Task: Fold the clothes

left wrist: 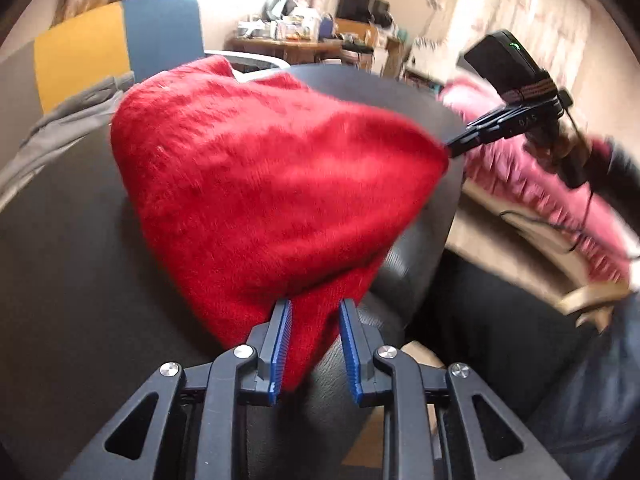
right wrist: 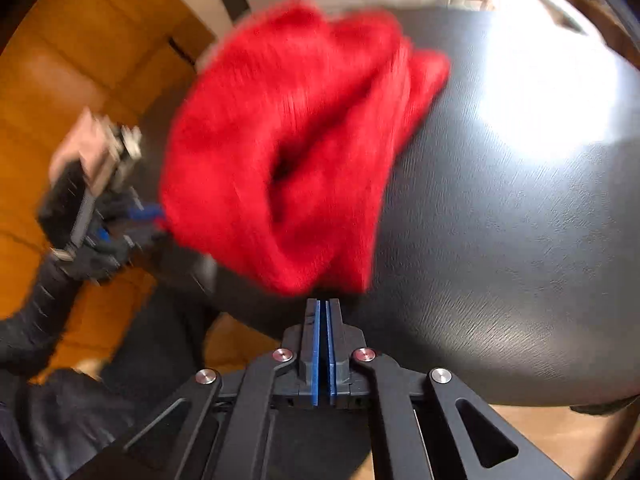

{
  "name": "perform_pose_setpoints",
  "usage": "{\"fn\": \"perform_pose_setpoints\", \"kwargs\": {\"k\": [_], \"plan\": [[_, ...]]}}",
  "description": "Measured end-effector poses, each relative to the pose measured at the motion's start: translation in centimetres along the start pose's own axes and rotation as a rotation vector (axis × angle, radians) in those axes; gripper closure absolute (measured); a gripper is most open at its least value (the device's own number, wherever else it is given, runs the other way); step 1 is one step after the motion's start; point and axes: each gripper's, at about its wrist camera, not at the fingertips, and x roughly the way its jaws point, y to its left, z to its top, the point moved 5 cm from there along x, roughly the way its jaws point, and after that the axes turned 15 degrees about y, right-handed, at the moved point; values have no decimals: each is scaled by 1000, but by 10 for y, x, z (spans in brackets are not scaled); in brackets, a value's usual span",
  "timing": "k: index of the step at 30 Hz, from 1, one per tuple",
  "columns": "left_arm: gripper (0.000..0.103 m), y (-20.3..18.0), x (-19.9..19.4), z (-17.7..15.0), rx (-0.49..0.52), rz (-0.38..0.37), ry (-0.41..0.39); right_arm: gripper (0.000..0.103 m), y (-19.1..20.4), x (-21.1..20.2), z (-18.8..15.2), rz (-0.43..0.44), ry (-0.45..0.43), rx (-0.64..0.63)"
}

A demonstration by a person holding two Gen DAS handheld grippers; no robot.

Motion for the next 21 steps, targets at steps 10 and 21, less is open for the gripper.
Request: {"fn": "perform_pose_setpoints", "kwargs": {"k": [10, 21], "plan": [[79, 1, 16, 1, -19, -18, -20, 25, -23, -21, 76, 263, -239, 143], [79, 13, 14, -1, -39, -100, -34, 92, -23, 29, 118, 216, -223, 243]]}}
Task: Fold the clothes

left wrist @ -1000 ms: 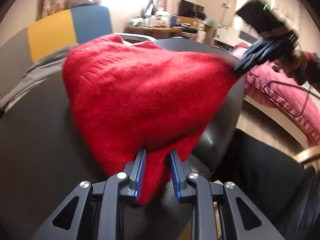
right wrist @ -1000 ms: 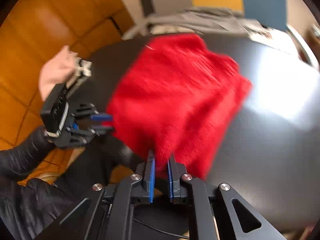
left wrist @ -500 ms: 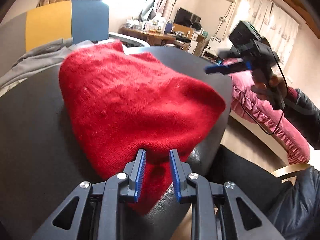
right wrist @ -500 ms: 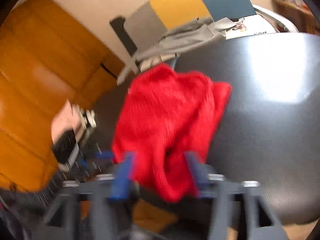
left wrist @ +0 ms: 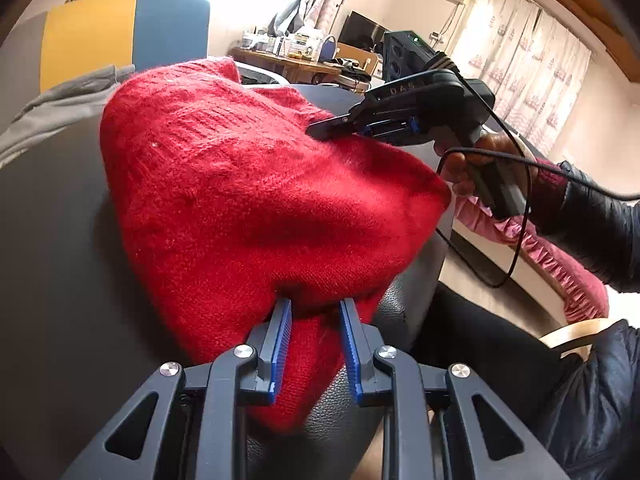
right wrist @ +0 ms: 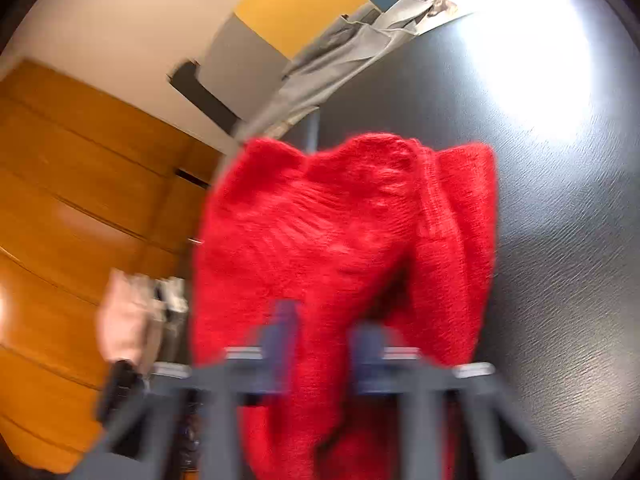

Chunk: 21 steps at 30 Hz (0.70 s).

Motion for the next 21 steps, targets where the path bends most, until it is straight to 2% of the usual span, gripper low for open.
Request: {"fn": "perform_pose_setpoints", "kwargs": {"k": [2, 4, 6, 7, 10, 12, 14, 17, 21], "plan": [[79, 0, 0, -2, 18, -1, 13, 93, 15, -3, 0, -106, 3, -72], [79, 1, -1, -5, 26, -12, 28, 93, 46, -14, 0, -325, -23, -223], [79, 2, -1, -7, 25, -24, 35, 93, 70, -34, -2, -536, -87, -352], [79, 1, -2, -8, 24, -27, 41, 93, 69, -38, -2, -599, -94, -362], [79, 0, -3, -12, 35, -18, 58, 94, 30, -19, -4, -601, -11, -257], [79, 0, -6, -13, 27, -27, 66, 94, 7, -12, -10, -519, -14, -172], [79, 6, -14, -11, -32, -84, 54, 93, -8, -14, -13, -428, -36, -93], [79, 16, -31, -1, -135, -176, -25, 93, -18, -22, -16, -312, -90, -39], [79, 17, -57, 26, -178, -280, -178, 92, -36, -31, -12, -166, -112, 29]]}}
